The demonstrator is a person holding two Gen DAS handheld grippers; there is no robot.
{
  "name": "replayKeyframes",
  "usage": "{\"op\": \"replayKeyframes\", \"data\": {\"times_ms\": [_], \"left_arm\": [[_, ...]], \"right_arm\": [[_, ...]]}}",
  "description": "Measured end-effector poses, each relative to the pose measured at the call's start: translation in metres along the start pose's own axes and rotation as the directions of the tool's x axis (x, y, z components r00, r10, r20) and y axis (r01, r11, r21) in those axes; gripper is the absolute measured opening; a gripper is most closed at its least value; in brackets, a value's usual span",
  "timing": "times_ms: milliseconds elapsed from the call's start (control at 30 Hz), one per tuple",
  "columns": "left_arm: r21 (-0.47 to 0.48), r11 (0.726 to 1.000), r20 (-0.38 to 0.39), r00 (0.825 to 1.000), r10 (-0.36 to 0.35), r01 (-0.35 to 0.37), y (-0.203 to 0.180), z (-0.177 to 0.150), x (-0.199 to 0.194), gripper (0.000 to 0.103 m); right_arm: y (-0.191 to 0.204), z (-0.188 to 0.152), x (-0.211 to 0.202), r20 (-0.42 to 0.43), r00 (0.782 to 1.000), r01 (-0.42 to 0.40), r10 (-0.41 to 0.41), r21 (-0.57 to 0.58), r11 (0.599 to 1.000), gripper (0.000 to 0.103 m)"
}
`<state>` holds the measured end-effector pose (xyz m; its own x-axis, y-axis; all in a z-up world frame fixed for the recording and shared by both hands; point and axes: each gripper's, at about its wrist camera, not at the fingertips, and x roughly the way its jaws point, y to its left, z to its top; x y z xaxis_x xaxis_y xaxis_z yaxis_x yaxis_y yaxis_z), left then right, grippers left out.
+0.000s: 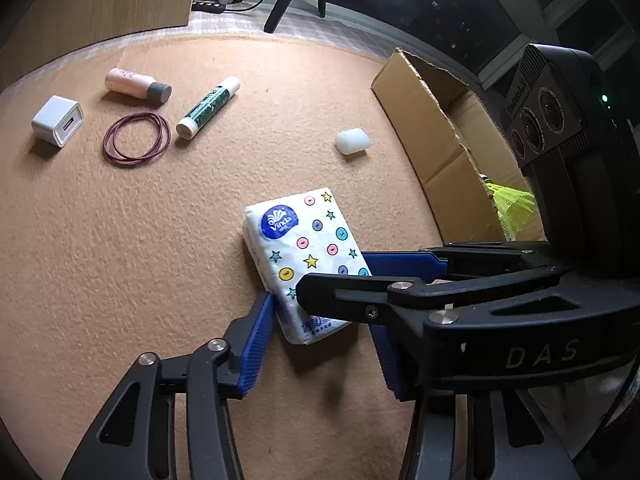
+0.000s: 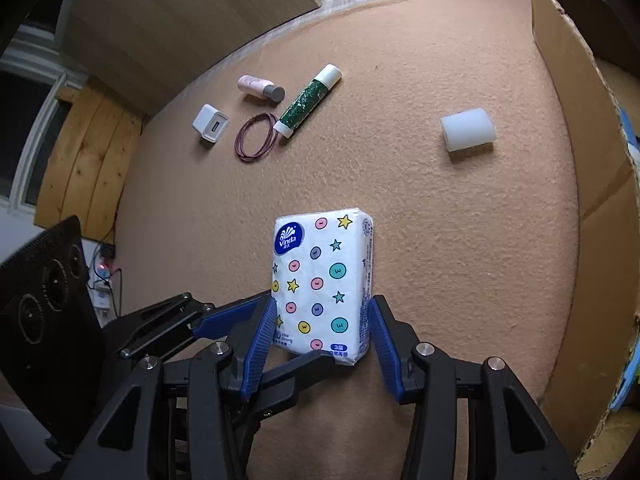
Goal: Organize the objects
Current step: 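Carry the tissue pack with the right tool over the box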
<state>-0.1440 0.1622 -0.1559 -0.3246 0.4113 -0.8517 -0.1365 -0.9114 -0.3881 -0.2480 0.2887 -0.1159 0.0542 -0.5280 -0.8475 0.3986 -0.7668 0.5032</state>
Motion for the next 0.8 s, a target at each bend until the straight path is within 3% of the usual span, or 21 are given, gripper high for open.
{"op": "replayKeyframes", "data": {"times_ms": [433, 800], "left_arm": [[0.062, 0.998, 0.054, 0.998, -0.014, 0.011, -0.037, 0.011, -0.017, 0.048], [0.172, 0.984, 0.106, 0.993, -0.055, 0.036, -0.102, 0.046, -0.018, 0.048]], "right_arm": [[-0.003, -0.01, -0.048, 0.11, 0.994, 0.02, -0.018, -0.009, 1.0, 0.044], [-0.034, -0.005, -0.114, 0.242, 0.967, 0.07, -0.075, 0.029, 0.997, 0.044]]}}
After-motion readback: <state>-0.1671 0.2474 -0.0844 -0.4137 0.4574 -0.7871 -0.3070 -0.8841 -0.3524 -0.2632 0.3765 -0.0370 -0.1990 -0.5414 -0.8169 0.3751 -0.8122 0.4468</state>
